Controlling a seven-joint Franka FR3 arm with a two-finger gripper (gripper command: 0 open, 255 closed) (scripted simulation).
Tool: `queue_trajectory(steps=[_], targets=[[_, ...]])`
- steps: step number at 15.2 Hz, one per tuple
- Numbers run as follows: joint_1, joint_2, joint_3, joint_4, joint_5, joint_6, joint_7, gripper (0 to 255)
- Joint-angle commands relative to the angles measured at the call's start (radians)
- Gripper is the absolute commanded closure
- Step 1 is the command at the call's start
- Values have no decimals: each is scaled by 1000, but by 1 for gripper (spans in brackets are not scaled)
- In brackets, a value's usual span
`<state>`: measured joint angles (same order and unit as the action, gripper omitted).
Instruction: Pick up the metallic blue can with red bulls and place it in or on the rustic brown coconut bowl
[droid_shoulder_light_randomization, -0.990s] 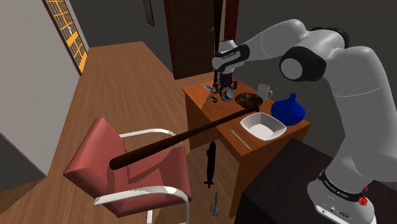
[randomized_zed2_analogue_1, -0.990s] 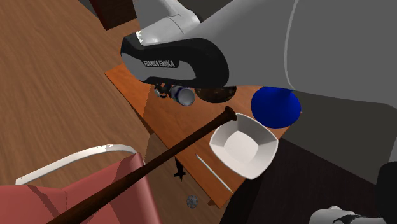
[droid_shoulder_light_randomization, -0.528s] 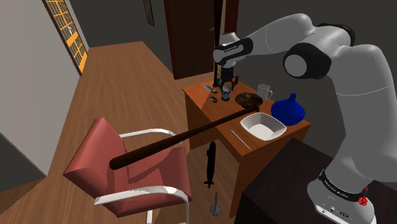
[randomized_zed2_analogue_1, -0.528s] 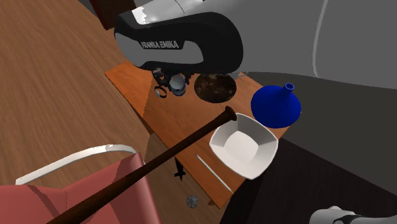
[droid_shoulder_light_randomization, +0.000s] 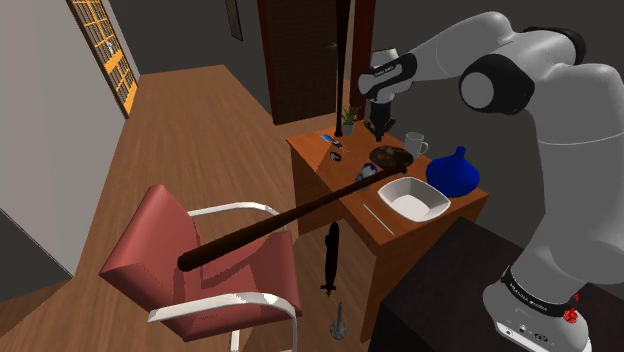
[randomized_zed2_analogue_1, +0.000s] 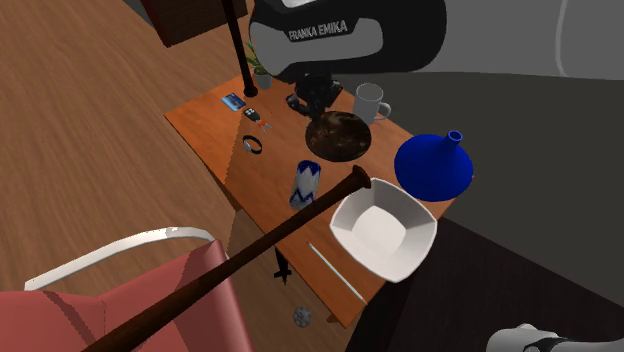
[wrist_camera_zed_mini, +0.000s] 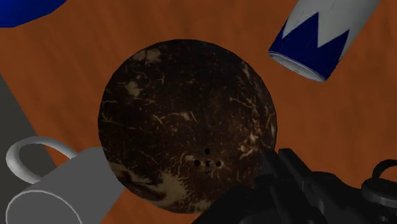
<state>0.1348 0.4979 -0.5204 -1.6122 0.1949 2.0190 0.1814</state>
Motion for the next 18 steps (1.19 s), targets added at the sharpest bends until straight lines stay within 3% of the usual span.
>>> queue_trajectory(steps=[1,2,3,11,15,18], targets=[[-25,-19,-13,-21,-4,4,-41,255],[-17,-7,-7,-10,-1,3,-26,255],[-17,-7,-8,-10,-1,3,-26,0],[110,-103,9,-311,75,248,219,0],[163,-108,34,-403,137,363,334,0],[164,-87,47,-412,162,396,338,0]])
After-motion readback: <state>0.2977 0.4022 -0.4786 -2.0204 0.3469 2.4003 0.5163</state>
